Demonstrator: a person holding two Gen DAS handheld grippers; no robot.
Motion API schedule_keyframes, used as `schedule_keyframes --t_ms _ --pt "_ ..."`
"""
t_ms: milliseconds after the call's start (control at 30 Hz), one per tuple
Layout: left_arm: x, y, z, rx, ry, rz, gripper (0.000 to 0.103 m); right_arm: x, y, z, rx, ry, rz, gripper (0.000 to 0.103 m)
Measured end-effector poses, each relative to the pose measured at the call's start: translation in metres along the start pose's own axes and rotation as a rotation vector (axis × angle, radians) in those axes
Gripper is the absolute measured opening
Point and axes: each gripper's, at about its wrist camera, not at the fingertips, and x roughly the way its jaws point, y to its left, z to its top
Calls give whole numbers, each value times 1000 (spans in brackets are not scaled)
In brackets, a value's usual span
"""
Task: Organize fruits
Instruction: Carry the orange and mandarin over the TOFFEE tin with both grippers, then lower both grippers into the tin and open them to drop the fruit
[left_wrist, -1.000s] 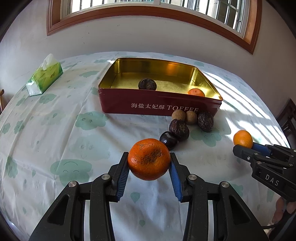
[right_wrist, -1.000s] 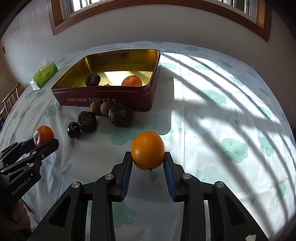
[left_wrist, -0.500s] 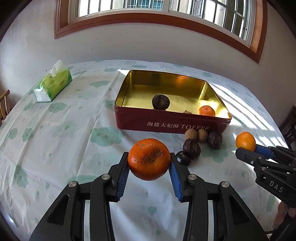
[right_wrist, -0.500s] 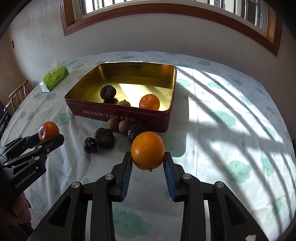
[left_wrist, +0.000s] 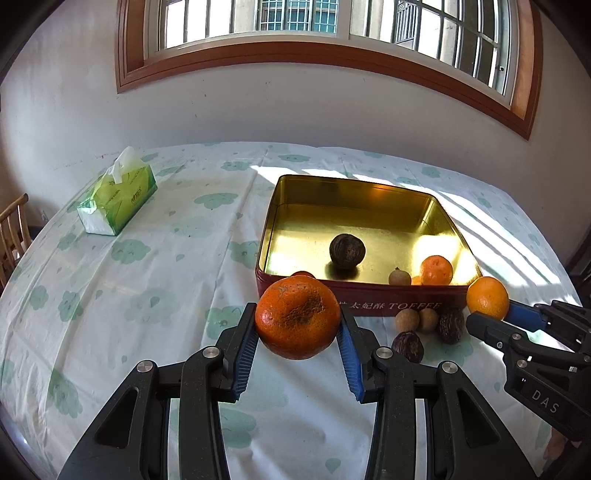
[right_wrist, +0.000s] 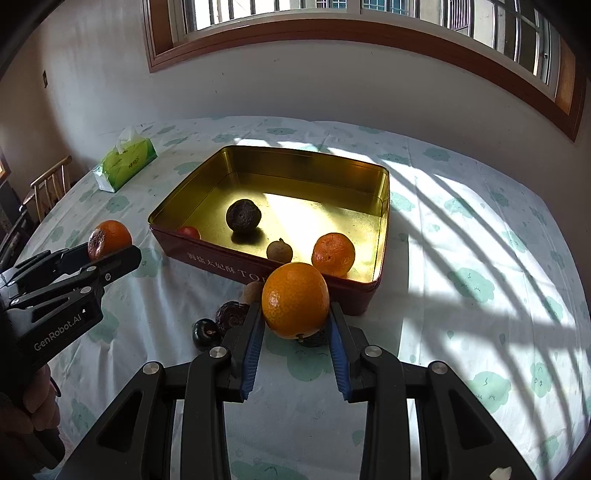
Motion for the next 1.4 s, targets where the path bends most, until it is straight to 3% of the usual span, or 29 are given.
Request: schedule_keyframes --t_ms 300,700,1400 --pt "18 7 29 -2 -14 6 43 15 2 21 -9 -12 13 31" --pt "57 -5 44 30 13 -22 43 43 0 41 26 3 29 31" --pt "80 -11 33 66 61 10 43 72 1 47 26 44 38 33"
